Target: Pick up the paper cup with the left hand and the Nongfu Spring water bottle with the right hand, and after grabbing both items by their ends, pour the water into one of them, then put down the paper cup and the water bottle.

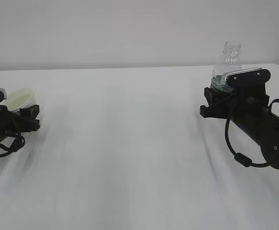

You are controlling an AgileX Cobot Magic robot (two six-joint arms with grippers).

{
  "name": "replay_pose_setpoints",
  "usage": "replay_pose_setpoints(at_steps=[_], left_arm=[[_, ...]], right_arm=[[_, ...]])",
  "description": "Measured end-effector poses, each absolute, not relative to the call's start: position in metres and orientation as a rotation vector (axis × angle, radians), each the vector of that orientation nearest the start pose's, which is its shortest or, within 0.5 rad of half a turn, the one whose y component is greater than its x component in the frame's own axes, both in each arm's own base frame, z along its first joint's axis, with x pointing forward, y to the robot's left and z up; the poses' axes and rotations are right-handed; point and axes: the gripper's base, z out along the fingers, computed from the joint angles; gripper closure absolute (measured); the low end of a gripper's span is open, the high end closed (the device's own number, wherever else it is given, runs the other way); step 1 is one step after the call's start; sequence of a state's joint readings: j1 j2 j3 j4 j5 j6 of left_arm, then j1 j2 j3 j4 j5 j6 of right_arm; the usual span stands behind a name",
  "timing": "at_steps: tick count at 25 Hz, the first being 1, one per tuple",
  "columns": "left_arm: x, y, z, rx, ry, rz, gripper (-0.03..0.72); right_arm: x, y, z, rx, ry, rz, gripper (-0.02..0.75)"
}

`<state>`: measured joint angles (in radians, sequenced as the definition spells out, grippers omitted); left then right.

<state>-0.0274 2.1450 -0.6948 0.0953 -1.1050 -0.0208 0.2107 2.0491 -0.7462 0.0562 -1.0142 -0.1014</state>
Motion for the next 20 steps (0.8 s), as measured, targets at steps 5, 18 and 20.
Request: replay_pose_setpoints(at_steps=[5, 18, 20], left_arm=[[0.3463, -0.0174, 0.0749, 0.107, 1.827, -0.083, 0.179], [0.3463, -0.0174, 0.0749, 0.108, 1.828, -0.082, 0.115], [0.346, -0.0173, 0.0739, 0.109, 1.838, -0.081, 0.114]], right_arm=[[0.354, 0.0713, 0.1102, -0.215, 1.76, 0.058, 0.334], [0.354, 0.0713, 0.1102, -0.215, 1.76, 0.058, 0.334], [0.354, 0.0713, 0.1102, -0.215, 1.76, 0.058, 0.334]])
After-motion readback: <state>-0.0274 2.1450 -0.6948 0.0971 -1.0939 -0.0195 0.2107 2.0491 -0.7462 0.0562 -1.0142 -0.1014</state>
